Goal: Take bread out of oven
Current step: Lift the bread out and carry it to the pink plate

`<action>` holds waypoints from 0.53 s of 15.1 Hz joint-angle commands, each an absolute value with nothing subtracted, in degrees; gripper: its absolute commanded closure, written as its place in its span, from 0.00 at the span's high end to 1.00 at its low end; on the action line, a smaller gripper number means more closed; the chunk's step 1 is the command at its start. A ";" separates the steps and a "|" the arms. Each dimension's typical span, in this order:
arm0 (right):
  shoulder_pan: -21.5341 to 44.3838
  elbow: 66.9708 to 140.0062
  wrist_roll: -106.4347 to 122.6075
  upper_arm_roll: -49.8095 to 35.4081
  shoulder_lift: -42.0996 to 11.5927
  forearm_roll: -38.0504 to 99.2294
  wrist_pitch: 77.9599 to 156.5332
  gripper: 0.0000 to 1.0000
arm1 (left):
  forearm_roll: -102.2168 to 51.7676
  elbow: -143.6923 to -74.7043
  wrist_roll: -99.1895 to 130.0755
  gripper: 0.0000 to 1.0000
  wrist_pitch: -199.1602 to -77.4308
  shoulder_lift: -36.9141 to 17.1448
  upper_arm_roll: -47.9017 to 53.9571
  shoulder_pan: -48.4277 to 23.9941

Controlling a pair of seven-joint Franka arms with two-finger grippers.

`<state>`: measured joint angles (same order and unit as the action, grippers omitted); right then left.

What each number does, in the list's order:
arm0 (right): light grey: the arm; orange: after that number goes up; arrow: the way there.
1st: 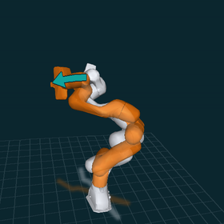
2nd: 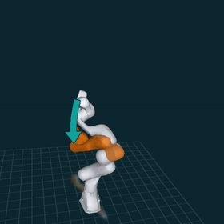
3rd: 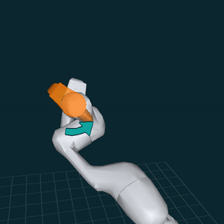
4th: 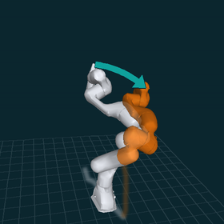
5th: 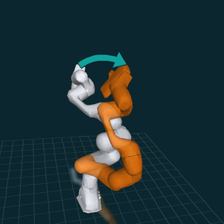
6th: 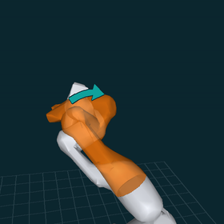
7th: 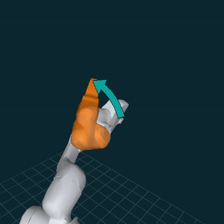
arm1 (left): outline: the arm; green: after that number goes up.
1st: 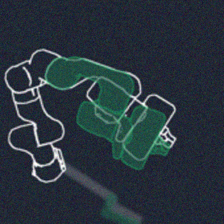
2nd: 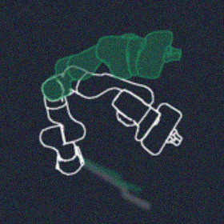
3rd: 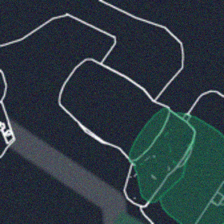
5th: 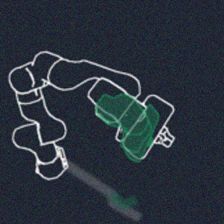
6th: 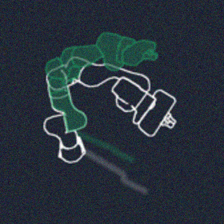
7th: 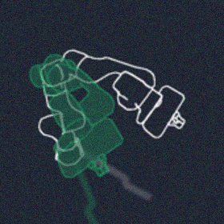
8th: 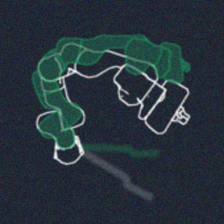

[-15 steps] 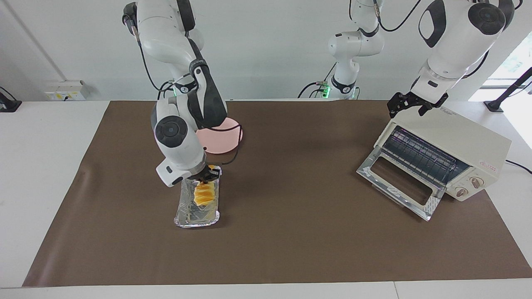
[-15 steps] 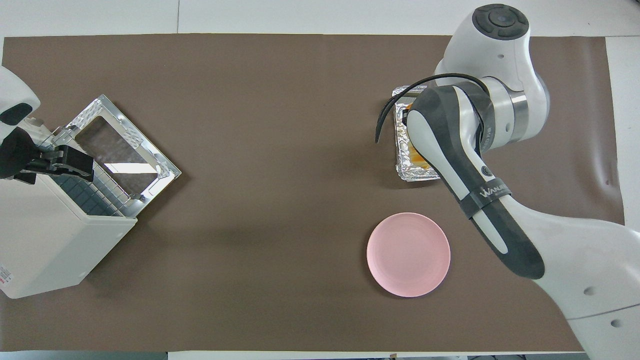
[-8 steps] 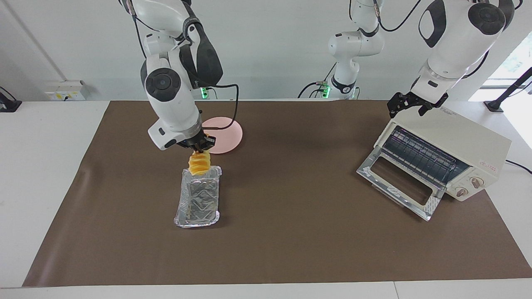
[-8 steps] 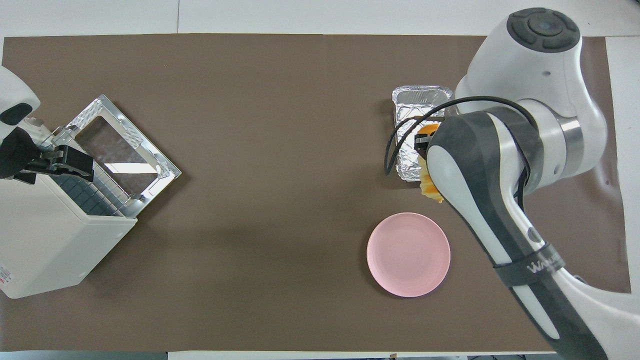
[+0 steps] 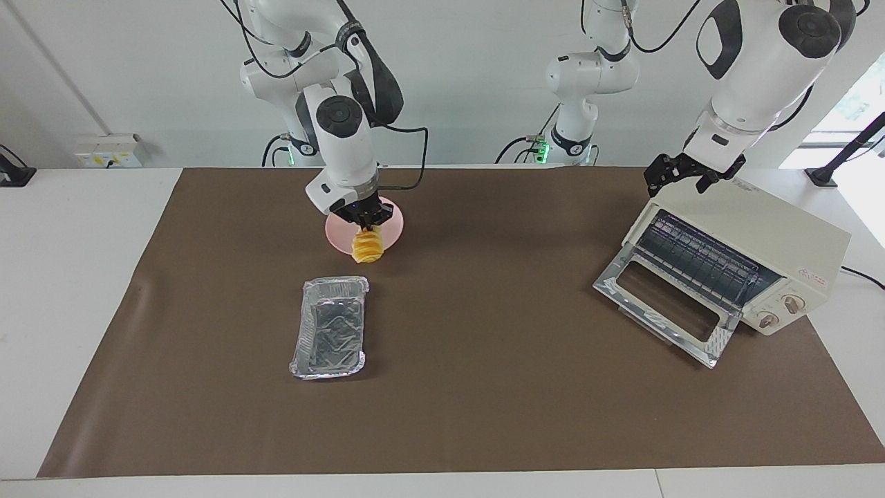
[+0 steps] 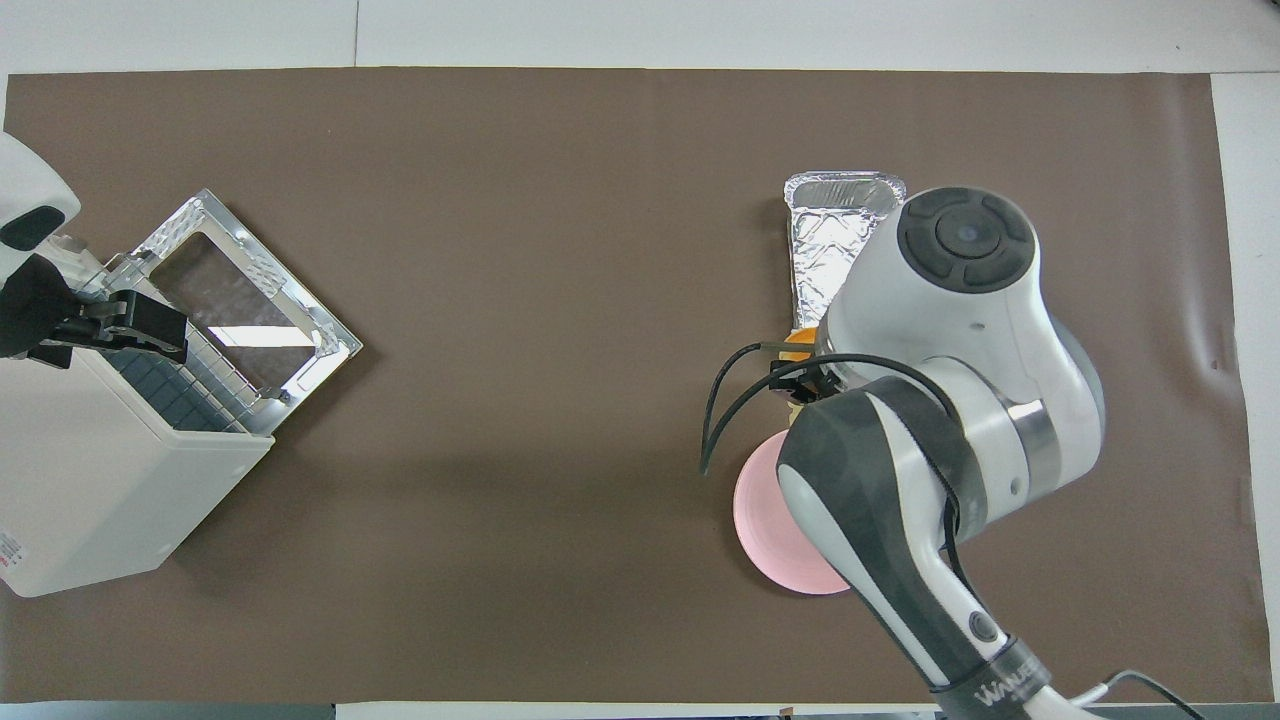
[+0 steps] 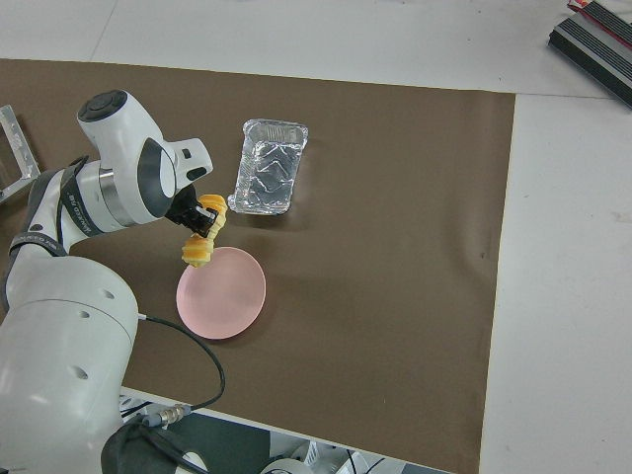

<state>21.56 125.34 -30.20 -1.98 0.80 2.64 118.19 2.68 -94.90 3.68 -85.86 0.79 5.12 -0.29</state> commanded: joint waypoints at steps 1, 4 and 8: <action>21.27 133.67 -30.06 -2.11 5.19 2.90 123.66 0.00 | 1.85 -95.45 4.04 1.00 -85.78 1.67 5.10 0.00; 23.20 136.40 -30.59 -2.11 5.97 3.34 125.24 0.00 | 1.85 -95.45 4.04 1.00 -85.78 1.67 5.10 0.00; 23.38 141.67 -29.89 -2.11 7.82 3.43 129.53 0.00 | 1.85 -95.45 4.04 1.00 -85.87 1.67 5.10 0.00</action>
<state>23.47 137.14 -30.20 -2.07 4.76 2.96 126.17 2.68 -94.90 3.68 -85.86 0.79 5.12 -0.29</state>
